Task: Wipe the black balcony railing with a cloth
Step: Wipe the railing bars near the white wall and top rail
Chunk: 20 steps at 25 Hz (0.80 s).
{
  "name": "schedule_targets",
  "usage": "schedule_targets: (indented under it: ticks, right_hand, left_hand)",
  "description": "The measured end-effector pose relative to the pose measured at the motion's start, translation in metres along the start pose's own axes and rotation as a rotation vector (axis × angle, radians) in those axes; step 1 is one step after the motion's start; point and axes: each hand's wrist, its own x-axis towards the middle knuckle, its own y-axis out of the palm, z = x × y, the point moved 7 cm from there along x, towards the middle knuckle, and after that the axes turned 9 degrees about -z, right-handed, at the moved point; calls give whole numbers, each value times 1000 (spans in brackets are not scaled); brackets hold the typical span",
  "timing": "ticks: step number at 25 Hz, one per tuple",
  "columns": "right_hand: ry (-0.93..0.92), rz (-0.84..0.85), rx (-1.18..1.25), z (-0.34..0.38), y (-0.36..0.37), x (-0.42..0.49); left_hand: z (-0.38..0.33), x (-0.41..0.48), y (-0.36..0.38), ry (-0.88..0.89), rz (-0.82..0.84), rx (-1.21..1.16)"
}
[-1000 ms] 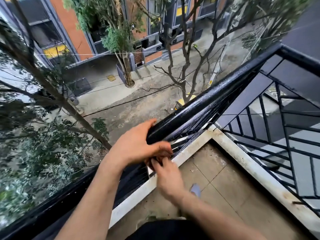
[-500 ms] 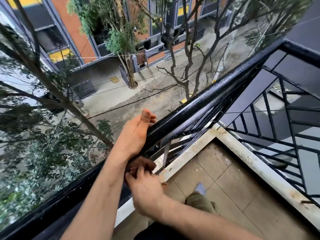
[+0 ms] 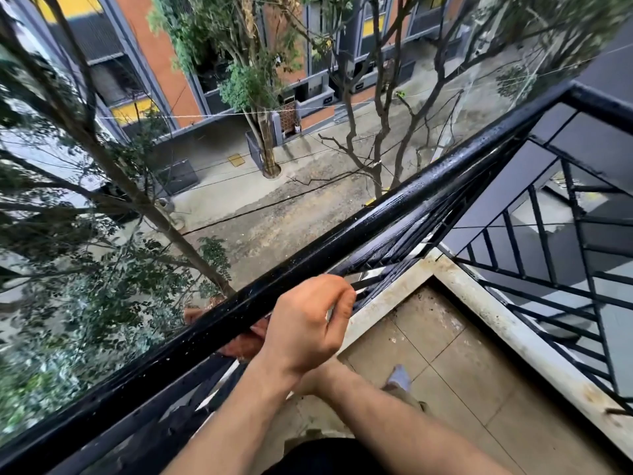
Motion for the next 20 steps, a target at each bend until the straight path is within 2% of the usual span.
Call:
schedule_targets:
  ticks: [2,4,6,8,10,12,16,17,18,20]
  right_hand:
    - [86,-249,-225,-48,-34,14]
    - [68,-382,-238,-73,-56,13]
    - [8,-607,64,-79,-74,1]
    - [117,-975,507,-87,-110,-21]
    - [159,-1264,632,-87,-151,-30]
    - [62,-1283,534,-64,-185,-14]
    - [-408,-1019,70,-39,-206,2]
    - [-414,-979,17,-60,-223,9]
    - [-318,-969,0,-89,-255,19]
    - [45,-1059,-13,-153,-337,40]
  left_hand:
    - [8,0,2,-31,-6,18]
    - [10,-3,4,-28,-6,42]
    - [3,0,7,43,-8,76]
    - [1,12,13,87,-15,142]
    - [5,29,21,39,-6,178]
    - [11,45,27,-119,-2,126]
    - [17,78,50,-391,77,45]
    - [15,86,60,-404,120,86]
    - [12,94,70,-379,170,147]
    - [4,110,93,-313,250,264]
